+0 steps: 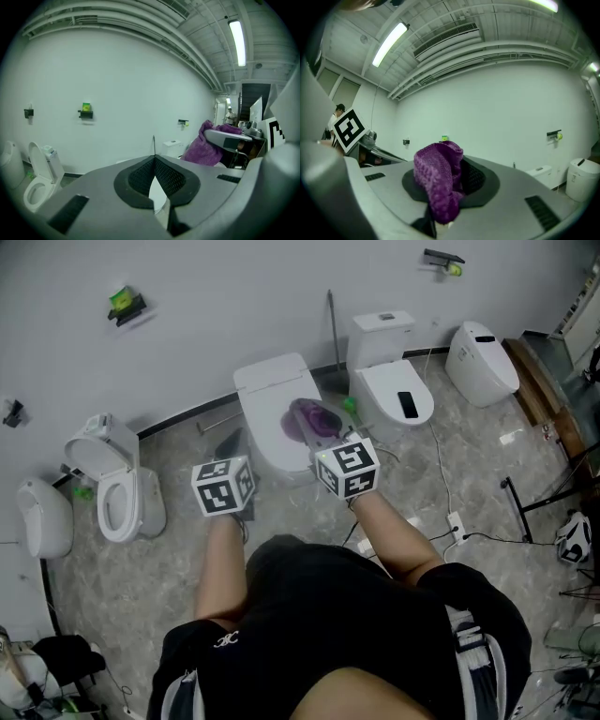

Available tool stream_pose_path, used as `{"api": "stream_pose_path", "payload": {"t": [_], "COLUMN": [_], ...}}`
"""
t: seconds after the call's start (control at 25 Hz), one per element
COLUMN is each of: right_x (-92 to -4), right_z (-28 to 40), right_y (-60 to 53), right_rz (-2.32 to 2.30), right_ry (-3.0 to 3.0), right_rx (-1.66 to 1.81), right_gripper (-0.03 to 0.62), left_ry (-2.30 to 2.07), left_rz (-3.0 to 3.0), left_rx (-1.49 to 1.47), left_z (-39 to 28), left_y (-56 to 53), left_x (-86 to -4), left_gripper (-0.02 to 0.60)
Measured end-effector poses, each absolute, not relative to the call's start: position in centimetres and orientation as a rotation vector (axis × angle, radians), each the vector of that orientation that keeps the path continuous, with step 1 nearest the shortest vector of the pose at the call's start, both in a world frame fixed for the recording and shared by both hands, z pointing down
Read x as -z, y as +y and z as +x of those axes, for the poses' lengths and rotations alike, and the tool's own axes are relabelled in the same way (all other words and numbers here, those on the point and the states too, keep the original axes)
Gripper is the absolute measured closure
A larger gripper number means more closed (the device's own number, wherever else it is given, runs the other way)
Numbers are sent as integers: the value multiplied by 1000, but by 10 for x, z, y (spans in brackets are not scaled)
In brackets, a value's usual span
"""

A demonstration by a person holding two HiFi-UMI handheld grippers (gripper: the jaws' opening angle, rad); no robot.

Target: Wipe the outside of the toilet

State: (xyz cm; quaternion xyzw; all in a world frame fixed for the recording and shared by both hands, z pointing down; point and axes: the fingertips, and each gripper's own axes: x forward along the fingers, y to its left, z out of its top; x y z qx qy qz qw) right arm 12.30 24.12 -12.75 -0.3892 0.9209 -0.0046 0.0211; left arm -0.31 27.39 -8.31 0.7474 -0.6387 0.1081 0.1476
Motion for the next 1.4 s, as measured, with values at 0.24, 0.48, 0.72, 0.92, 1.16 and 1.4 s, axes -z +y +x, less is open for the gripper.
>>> {"api": "stream_pose_path", "payload": {"t": [0.24, 0.48, 0.72, 0.92, 1.16, 1.4], "right_x": [113, 109, 98, 83, 71, 61], "right_z": [120, 116, 93, 68, 20, -43], "right_y": [238, 224, 198, 163, 102, 27], "right_rz": [-1162, -1143, -1127, -1118, -1098, -1096], "right_ry": [2894, 2904, 2922, 2949, 2995, 3041], "right_rx": [35, 40, 55, 57, 41, 57], "right_gripper": [511, 511, 511, 511, 511, 511], "left_ry": [-1855, -1883, -1879, -1858, -1821, -1793], "left_rz": [2104, 2078, 2051, 2030, 2010, 1982], "left_rx": [-300, -312, -314, -312, -309, -304], "left_z": [-3, -8, -30, -52, -92, -153], "left_y": [270, 263, 239, 204, 144, 72], "left_x": [71, 64, 50, 30, 10, 2], "left_gripper": [574, 574, 574, 574, 574, 574]}}
